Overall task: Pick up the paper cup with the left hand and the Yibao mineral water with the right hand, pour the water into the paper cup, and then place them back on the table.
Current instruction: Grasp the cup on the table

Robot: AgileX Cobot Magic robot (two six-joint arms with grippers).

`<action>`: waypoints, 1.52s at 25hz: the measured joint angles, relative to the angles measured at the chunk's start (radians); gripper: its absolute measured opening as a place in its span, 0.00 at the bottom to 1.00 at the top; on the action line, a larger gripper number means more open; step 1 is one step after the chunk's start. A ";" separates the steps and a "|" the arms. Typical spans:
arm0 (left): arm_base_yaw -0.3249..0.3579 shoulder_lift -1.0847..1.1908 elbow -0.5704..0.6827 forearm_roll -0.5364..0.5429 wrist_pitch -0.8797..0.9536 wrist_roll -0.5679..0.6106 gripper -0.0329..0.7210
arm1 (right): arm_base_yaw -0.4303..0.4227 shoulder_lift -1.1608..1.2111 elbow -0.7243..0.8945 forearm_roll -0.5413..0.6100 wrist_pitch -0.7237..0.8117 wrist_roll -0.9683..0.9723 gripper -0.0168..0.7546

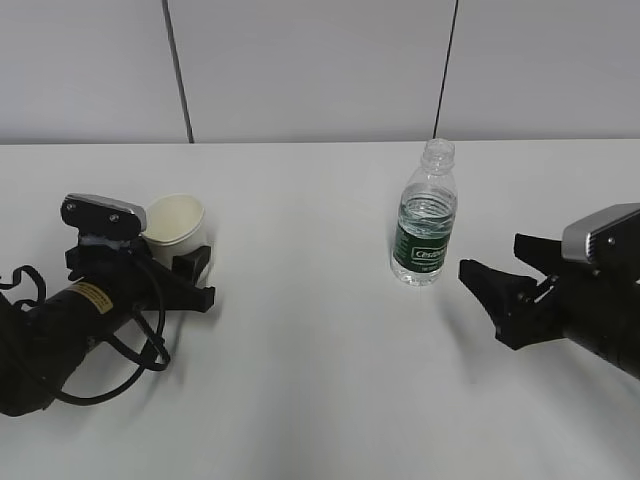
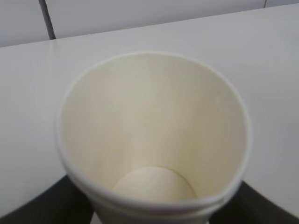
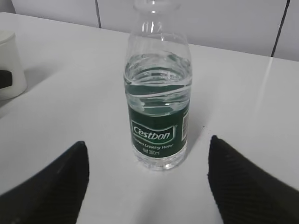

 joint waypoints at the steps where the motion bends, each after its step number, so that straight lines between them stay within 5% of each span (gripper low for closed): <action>1: 0.000 0.000 0.000 0.000 0.000 0.000 0.59 | 0.000 0.000 -0.008 0.000 0.000 0.000 0.78; 21: 0.000 0.000 0.000 0.004 0.000 -0.001 0.59 | 0.000 0.102 -0.144 0.028 -0.005 0.096 0.83; 38: 0.000 0.000 -0.001 0.027 0.000 -0.001 0.59 | 0.000 0.285 -0.337 -0.070 -0.003 0.151 0.83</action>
